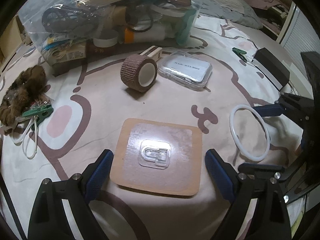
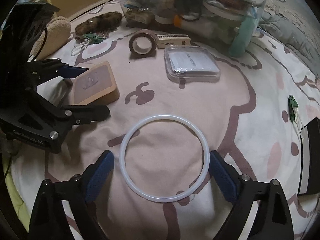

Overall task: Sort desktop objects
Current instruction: 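Close the right tool on the white ring while the left tool closes on the coaster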

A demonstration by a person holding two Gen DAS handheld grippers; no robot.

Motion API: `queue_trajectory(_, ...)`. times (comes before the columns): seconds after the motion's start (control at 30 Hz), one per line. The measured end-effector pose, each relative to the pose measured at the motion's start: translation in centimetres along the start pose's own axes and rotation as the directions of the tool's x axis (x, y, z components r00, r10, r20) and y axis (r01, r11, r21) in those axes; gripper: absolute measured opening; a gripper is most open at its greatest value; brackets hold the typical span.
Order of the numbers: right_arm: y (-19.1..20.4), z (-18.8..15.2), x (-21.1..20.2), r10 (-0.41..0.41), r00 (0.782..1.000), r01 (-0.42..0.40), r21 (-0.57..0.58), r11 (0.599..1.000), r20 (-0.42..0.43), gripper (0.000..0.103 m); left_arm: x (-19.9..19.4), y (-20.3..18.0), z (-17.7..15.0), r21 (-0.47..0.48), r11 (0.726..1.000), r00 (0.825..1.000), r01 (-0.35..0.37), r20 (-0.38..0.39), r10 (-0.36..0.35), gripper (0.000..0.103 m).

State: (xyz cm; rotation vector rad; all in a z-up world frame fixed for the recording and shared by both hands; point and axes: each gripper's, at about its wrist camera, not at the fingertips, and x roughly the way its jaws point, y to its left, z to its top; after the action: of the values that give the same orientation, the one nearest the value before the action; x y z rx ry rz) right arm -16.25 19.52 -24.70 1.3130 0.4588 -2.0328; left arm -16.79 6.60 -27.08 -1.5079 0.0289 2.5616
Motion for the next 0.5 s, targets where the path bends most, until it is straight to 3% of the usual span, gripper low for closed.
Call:
queue_trajectory(0.07,-0.2,0.1,-0.2,0.007,1.0,-0.007,0.001,1.0,0.003,0.085,0.0,0.1,-0.1,0.008,1.0,1.0,0.003,0.0,-0.003,0.093)
queue_trajectory(0.23,-0.7,0.1,-1.0,0.029,1.0,-0.029,0.038,0.999,0.006,0.085,0.1,0.0,0.0,0.01,1.0,1.0,0.007,-0.001,-0.007,0.093)
queue_trajectory(0.37,-0.4,0.3,-1.7,0.024,1.0,-0.024,0.042,0.999,0.017,0.085,-0.1,-0.2,0.1,0.019,1.0,1.0,0.006,-0.002,-0.006,0.083)
queue_trajectory(0.5,-0.2,0.7,-2.2,0.012,1.0,-0.013,0.039,0.999,0.029,0.085,-0.2,-0.1,0.2,0.016,1.0,1.0,0.003,-0.005,-0.003,0.079)
